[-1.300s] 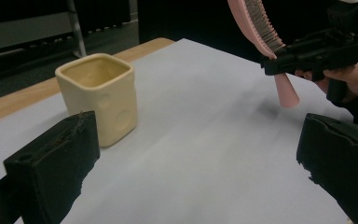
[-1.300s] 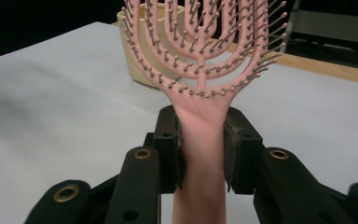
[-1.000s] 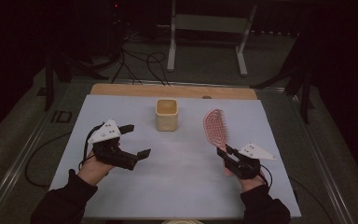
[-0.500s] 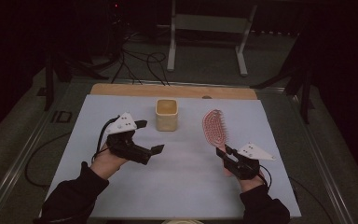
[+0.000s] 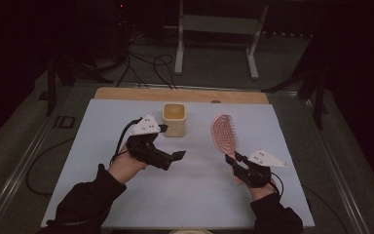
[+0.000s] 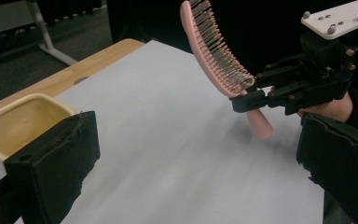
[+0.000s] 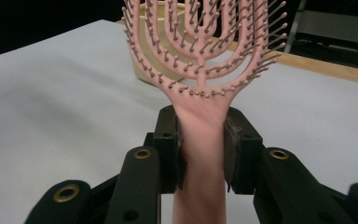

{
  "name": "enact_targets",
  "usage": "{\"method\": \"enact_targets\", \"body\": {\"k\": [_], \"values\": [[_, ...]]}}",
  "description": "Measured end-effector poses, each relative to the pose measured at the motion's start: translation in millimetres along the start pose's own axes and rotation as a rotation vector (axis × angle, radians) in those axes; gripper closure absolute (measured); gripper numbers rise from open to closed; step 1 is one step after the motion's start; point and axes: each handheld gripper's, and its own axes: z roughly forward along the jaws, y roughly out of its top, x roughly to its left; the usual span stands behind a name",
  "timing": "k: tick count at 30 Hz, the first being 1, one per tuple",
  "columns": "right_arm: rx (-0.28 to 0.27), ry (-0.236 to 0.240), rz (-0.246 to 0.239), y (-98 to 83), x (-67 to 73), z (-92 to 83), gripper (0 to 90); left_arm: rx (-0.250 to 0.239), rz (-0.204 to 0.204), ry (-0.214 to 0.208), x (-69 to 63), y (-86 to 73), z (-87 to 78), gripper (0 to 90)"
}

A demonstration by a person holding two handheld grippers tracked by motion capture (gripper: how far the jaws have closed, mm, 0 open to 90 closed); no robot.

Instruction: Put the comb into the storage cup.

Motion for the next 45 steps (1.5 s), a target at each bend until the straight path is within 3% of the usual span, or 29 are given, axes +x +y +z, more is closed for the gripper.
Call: {"method": "enact_targets", "body": {"k": [10,28,42,45], "values": [[0.001,0.000,-0.011,-0.3,1.1,1.0,70.3,0.013,0.003,-0.023,-4.0,8.5,18.2,0.1],[0.004,0.006,-0.013,-0.6,2.8,1.2,70.3,0.046,-0.041,-0.065,-7.1,21.8,53.5,0.1],[0.006,0.009,-0.016,-0.9,2.9,1.1,70.3,0.044,-0.119,-0.085,-4.9,30.2,79.0,0.2],[0.006,0.012,-0.013,-0.8,2.6,0.7,70.3,0.047,-0.153,-0.095,-2.5,29.8,84.4,0.2]]}}
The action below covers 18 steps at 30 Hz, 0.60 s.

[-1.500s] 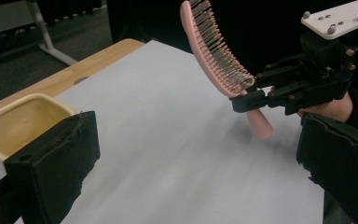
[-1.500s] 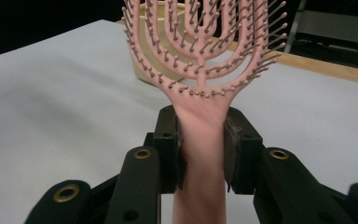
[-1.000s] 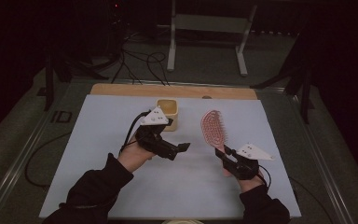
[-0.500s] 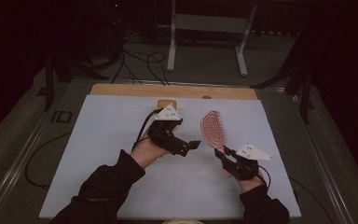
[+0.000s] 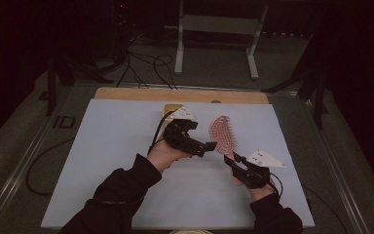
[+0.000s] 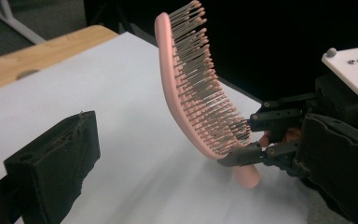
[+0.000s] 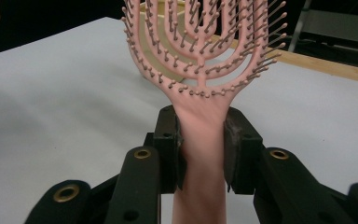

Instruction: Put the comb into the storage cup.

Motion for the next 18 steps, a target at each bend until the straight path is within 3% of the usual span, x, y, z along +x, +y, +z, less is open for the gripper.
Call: {"method": "enact_targets", "body": {"k": [8,18], "values": [[-0.002,0.001,-0.002,0.1,-0.1,-0.1,70.3,-0.011,-0.057,-0.012,1.4,6.2,12.3,1.0],[-0.005,0.004,-0.002,0.1,-0.6,-0.2,70.3,-0.008,-0.074,-0.017,3.1,10.0,24.5,6.5]]}}
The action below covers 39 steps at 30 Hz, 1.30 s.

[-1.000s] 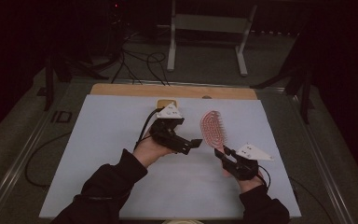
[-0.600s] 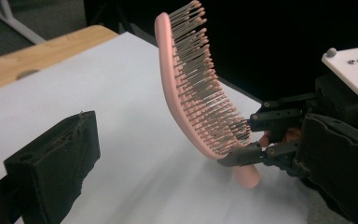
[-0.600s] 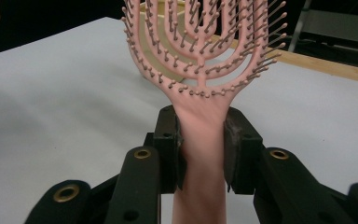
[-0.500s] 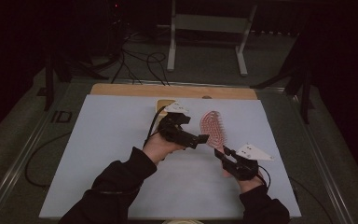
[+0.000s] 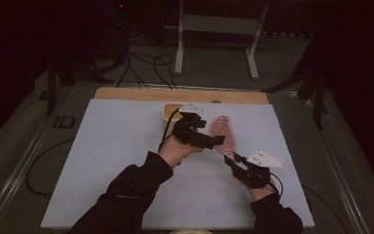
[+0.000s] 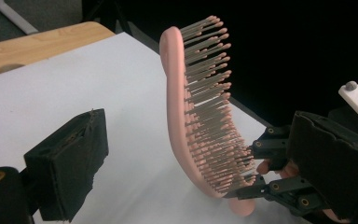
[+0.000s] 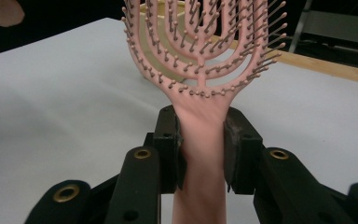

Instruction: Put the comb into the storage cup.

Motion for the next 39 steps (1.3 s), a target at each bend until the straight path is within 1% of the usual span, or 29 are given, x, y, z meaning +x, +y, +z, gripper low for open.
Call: {"method": "enact_targets", "body": {"k": [2,4,9,11,13,15,16,17,18,19,21,23,25,26,27,28,30,33,34,36,38,39], "values": [[0.002,0.000,0.003,0.0,0.0,0.0,70.3,0.000,-0.003,-0.003,0.1,0.0,1.1,6.5],[0.004,0.001,0.001,-0.1,0.0,0.2,70.3,-0.002,-0.013,0.008,0.2,-0.1,3.5,6.7],[0.005,0.001,-0.002,-0.1,0.9,0.6,70.3,0.005,-0.036,0.011,1.8,0.8,8.7,10.2],[0.004,0.001,-0.003,-0.2,0.9,0.6,70.3,-0.004,-0.040,0.021,2.4,0.7,10.3,13.8],[0.006,0.002,-0.004,-0.1,0.3,0.4,70.3,-0.008,-0.052,0.013,3.7,1.0,12.5,16.8],[0.003,0.003,0.000,-0.2,0.0,0.0,70.3,-0.012,-0.054,0.019,3.9,1.2,14.0,21.2],[0.003,0.003,-0.002,-0.1,0.0,0.0,70.3,-0.013,-0.056,0.015,4.1,1.3,14.5,23.6],[0.003,0.002,-0.003,-0.2,0.1,0.0,70.3,-0.014,-0.060,-0.002,4.5,1.4,15.2,25.6],[0.003,0.003,-0.001,-0.2,0.1,0.0,70.3,-0.013,-0.063,-0.027,4.9,1.5,16.1,30.7],[0.002,0.004,-0.005,-0.2,0.1,0.2,70.3,-0.014,-0.055,-0.034,4.4,1.3,16.6,34.2],[0.003,0.003,-0.006,-0.1,0.3,0.2,70.3,-0.016,-0.052,-0.033,2.1,1.2,17.8,35.8],[0.001,0.002,-0.005,0.1,0.5,0.3,70.3,-0.012,-0.059,-0.027,1.5,1.3,18.8,38.7],[0.000,0.004,-0.004,0.3,0.6,0.1,70.3,-0.007,-0.082,-0.031,3.4,1.2,19.7,41.0],[-0.001,0.000,-0.006,0.4,0.9,0.0,70.3,-0.008,-0.093,-0.028,4.0,0.9,20.5,43.6],[-0.002,0.001,-0.005,0.5,1.0,-0.1,70.3,-0.009,-0.098,-0.026,4.6,0.6,20.6,44.1],[0.000,0.002,-0.006,0.6,1.0,0.0,70.2,-0.007,-0.103,-0.035,5.3,0.2,21.2,46.1],[0.003,0.004,-0.005,0.2,0.8,0.4,70.3,-0.008,-0.110,-0.033,5.6,-0.1,21.8,48.9],[0.007,0.003,-0.003,-0.1,1.1,1.1,70.2,-0.007,-0.115,-0.045,5.2,0.1,22.6,56.4],[0.007,0.003,-0.003,-0.1,1.1,1.1,70.2,-0.007,-0.115,-0.045,5.2,0.1,22.6,57.7],[0.004,0.000,-0.006,0.1,1.2,0.9,70.2,-0.014,-0.129,-0.058,4.7,0.9,22.7,59.6],[0.002,-0.001,-0.007,-0.1,1.1,0.8,70.2,-0.018,-0.131,-0.055,3.1,1.4,22.3,61.0],[0.004,-0.003,-0.010,0.1,1.3,0.8,70.2,-0.019,-0.134,-0.064,2.4,1.8,22.2,61.7]]}}
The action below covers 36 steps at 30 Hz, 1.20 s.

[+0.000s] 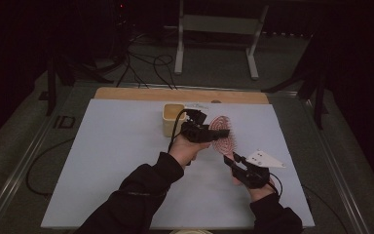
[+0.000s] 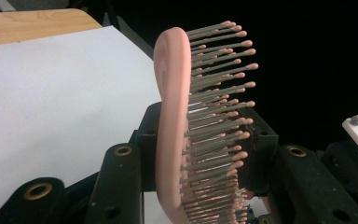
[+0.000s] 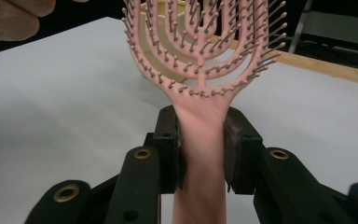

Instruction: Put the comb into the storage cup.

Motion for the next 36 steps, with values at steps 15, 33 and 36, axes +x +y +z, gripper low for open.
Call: {"method": "enact_targets", "body": {"k": [15,33,36], "values": [[-0.025,0.017,0.011,-1.1,-2.1,1.5,69.5,-0.022,0.009,-0.014,-6.4,2.4,-2.2,65.0],[-0.022,0.053,0.038,-2.8,-4.4,4.4,35.9,-0.029,0.065,-0.020,-10.5,10.1,-12.9,65.2],[-0.019,0.061,0.043,-3.0,-4.7,4.2,33.5,-0.018,0.074,-0.013,-10.3,12.6,-15.2,65.2]]}}
